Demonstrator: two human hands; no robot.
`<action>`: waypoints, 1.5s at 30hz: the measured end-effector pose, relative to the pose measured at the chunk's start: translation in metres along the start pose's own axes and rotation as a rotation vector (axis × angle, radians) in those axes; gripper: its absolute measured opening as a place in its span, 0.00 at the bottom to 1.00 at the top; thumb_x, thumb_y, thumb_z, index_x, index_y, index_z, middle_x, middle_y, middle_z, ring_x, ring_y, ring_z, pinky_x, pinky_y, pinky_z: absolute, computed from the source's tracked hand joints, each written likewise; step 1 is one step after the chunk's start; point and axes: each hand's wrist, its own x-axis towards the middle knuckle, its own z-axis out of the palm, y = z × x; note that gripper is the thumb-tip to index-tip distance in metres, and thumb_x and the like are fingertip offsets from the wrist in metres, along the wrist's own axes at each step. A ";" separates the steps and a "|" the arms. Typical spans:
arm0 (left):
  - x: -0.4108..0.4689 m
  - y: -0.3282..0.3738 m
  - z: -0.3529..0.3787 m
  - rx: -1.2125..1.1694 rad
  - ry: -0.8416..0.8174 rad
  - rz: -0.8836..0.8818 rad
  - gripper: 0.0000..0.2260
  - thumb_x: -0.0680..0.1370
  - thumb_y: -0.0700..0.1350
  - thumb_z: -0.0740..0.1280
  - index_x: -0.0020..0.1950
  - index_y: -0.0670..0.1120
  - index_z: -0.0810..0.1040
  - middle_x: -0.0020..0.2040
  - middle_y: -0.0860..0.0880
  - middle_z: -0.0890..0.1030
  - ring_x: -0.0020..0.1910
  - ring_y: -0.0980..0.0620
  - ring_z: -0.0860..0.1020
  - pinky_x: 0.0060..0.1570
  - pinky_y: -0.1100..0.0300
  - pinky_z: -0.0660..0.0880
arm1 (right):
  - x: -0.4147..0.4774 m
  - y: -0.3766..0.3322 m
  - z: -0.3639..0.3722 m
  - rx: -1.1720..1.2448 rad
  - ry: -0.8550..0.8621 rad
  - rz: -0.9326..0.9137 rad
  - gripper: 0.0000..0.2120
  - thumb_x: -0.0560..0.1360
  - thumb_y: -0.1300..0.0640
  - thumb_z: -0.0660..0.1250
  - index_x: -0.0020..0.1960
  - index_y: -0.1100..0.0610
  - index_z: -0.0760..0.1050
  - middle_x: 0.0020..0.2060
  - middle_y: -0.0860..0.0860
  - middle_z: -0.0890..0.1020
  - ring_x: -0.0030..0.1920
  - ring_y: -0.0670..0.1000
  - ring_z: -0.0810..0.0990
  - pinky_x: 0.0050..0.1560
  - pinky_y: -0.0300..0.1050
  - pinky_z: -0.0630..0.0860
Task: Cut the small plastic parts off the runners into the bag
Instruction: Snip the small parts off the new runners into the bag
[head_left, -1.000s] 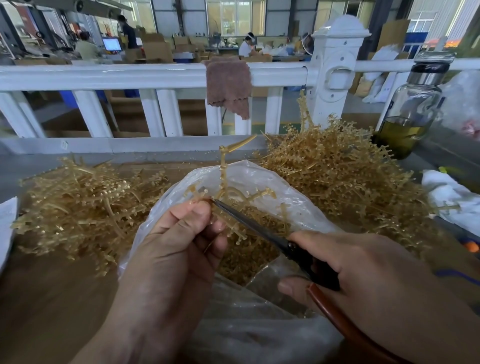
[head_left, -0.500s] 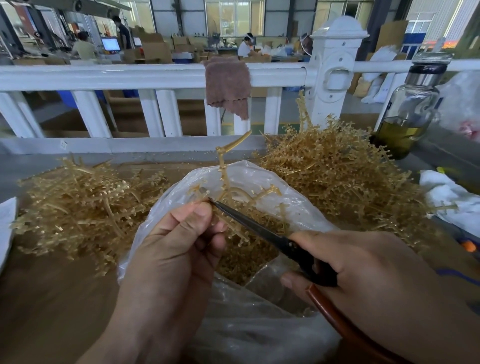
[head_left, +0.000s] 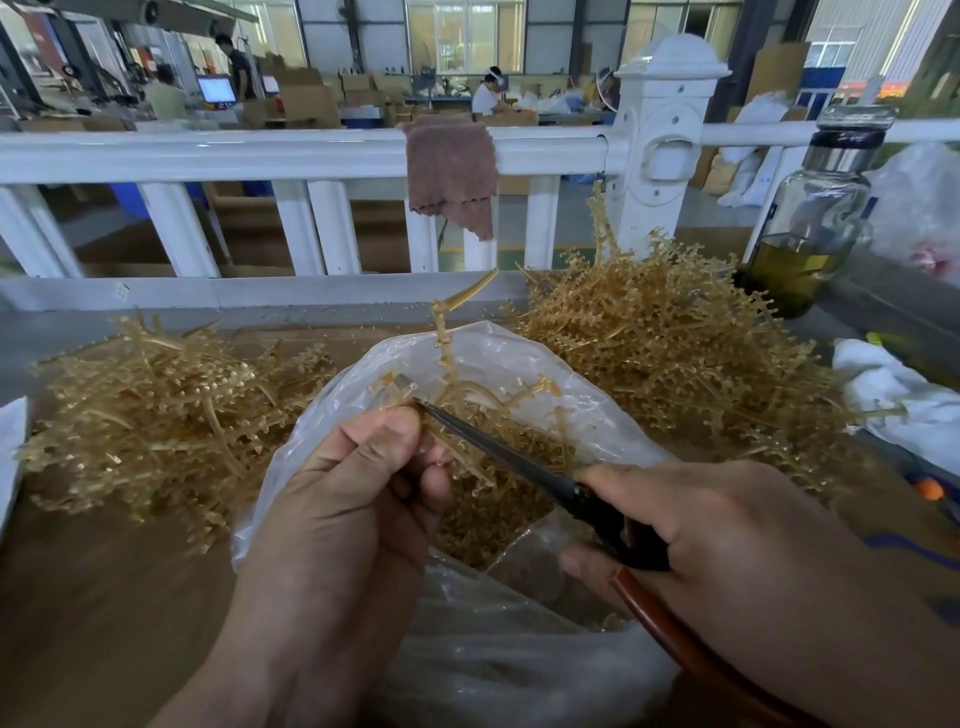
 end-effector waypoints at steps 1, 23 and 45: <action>0.000 0.000 0.000 -0.002 0.002 -0.002 0.08 0.69 0.41 0.70 0.47 0.41 0.78 0.34 0.48 0.79 0.31 0.56 0.79 0.28 0.66 0.76 | 0.000 0.000 0.000 0.004 -0.006 0.000 0.25 0.69 0.29 0.50 0.48 0.43 0.77 0.30 0.38 0.75 0.32 0.40 0.75 0.30 0.33 0.67; -0.002 0.001 0.005 -0.015 -0.034 -0.014 0.03 0.71 0.42 0.69 0.40 0.44 0.76 0.34 0.49 0.77 0.31 0.57 0.77 0.29 0.66 0.76 | 0.002 0.002 0.003 0.224 -0.065 0.013 0.32 0.66 0.22 0.56 0.58 0.43 0.74 0.46 0.37 0.80 0.46 0.37 0.78 0.50 0.35 0.72; -0.002 -0.001 0.003 -0.004 -0.052 -0.025 0.02 0.72 0.41 0.68 0.42 0.44 0.77 0.35 0.48 0.77 0.32 0.56 0.77 0.29 0.66 0.76 | 0.001 -0.001 0.001 0.165 -0.015 0.033 0.28 0.67 0.26 0.55 0.48 0.47 0.78 0.34 0.42 0.78 0.37 0.41 0.78 0.37 0.37 0.72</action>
